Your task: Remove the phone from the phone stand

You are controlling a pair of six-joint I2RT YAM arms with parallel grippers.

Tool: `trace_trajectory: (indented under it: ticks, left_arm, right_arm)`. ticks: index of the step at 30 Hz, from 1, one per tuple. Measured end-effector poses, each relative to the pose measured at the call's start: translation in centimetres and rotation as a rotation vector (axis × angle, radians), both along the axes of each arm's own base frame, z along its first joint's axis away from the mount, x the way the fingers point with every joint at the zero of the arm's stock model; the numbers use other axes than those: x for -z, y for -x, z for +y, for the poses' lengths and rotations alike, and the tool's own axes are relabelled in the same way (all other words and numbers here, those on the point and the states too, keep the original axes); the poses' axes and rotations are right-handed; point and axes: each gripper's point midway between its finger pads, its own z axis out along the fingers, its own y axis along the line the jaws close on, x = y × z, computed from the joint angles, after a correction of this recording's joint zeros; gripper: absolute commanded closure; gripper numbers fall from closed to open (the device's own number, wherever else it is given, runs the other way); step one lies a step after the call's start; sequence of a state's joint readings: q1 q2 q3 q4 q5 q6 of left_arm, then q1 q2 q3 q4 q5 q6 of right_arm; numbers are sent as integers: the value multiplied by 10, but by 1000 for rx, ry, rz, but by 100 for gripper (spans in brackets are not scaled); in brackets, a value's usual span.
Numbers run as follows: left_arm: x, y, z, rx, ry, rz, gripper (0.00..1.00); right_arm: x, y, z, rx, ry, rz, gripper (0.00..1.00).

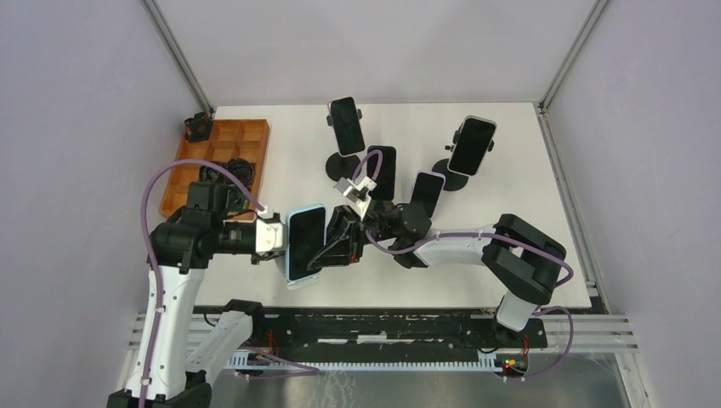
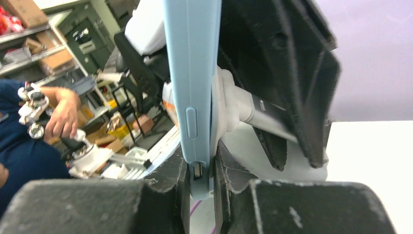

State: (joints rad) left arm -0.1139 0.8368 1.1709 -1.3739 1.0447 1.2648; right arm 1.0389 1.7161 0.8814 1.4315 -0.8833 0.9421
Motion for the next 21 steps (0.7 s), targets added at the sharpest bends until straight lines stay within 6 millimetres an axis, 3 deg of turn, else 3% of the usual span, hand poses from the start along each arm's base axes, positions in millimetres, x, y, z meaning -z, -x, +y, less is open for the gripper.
trace_trajectory:
  ticks: [3,6,10,15,18,21]
  left_arm:
    - [-4,-2,0,10,-4,-70,89]
    - [-6,-4,0,18,-6,-113,94]
    - [-5,-4,1,29,-11,-131,96]
    - [-1,-3,3,43,-35,-144,98]
    - [4,-2,4,57,-53,-134,98]
    - [9,-4,7,61,-76,-120,98]
  right_arm:
    - [-5,-5,1,37,-23,18,100]
    - [-7,-7,2,63,-36,35,95]
    - [-6,-9,2,82,-37,50,67]
    - [-12,-19,1,146,-31,66,56]
    - [-15,-34,-5,227,-27,74,60]
    - [-17,-43,-9,285,-19,77,71]
